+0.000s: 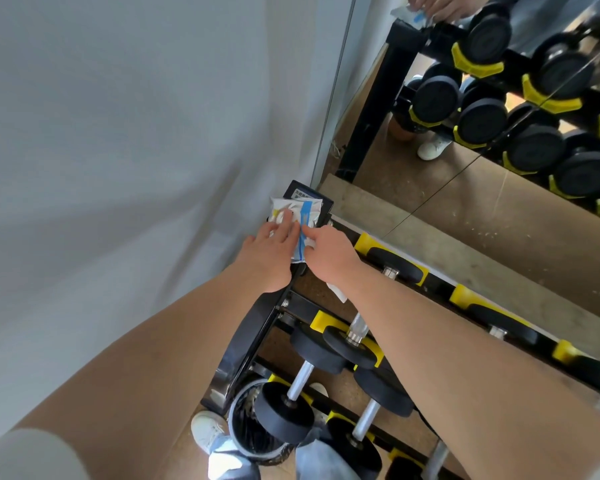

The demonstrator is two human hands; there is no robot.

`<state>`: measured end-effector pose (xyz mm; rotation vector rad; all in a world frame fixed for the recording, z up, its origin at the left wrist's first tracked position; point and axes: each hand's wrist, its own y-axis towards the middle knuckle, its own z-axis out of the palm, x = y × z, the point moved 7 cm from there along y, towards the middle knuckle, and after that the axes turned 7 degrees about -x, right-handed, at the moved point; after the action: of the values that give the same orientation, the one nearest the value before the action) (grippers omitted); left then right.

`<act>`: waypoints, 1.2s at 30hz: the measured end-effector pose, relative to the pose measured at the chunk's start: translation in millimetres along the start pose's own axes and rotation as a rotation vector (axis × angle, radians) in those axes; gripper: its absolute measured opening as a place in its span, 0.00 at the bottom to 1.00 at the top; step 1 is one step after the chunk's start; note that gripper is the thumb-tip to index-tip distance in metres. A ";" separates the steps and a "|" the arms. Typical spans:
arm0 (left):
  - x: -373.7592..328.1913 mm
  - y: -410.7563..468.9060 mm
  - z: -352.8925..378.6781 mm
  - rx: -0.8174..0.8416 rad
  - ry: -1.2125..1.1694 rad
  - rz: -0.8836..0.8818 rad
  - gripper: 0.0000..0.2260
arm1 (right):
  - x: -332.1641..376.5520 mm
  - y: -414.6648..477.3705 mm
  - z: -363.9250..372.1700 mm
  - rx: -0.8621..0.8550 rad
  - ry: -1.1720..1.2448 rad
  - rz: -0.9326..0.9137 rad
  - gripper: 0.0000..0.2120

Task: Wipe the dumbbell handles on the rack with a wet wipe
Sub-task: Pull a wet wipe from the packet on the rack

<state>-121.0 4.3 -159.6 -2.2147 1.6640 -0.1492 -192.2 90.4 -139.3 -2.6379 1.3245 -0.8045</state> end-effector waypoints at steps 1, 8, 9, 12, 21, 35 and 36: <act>-0.6 1.3 -0.7 -0.001 0.002 -0.006 0.44 | 1.0 -0.1 -0.3 0.004 0.010 -0.003 0.24; 0.5 3.3 -12.3 0.035 -0.040 -0.015 0.40 | -6.1 -2.7 -6.1 0.027 0.178 0.108 0.23; 0.3 2.1 -15.8 0.037 -0.048 -0.009 0.38 | -11.4 -4.6 -7.0 0.007 0.235 0.165 0.24; -0.2 -7.4 -21.9 0.019 -0.095 -0.015 0.31 | -26.3 -16.8 -15.9 -0.084 0.398 0.321 0.26; -5.2 -55.5 -34.7 -0.095 -0.584 -0.233 0.21 | -34.5 -52.0 -33.8 -0.156 0.787 0.513 0.23; -50.0 -121.1 -27.0 0.213 -1.535 -0.381 0.06 | -10.8 -144.0 -38.9 -0.074 1.174 0.496 0.09; -50.7 -127.0 -28.9 0.222 -1.551 -0.375 0.06 | -11.2 -152.0 -37.5 -0.107 1.177 0.510 0.08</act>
<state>-29.7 75.9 -81.7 -1.5294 0.3342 0.9693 -106.0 199.5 -66.5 -1.5885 2.0969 -2.3297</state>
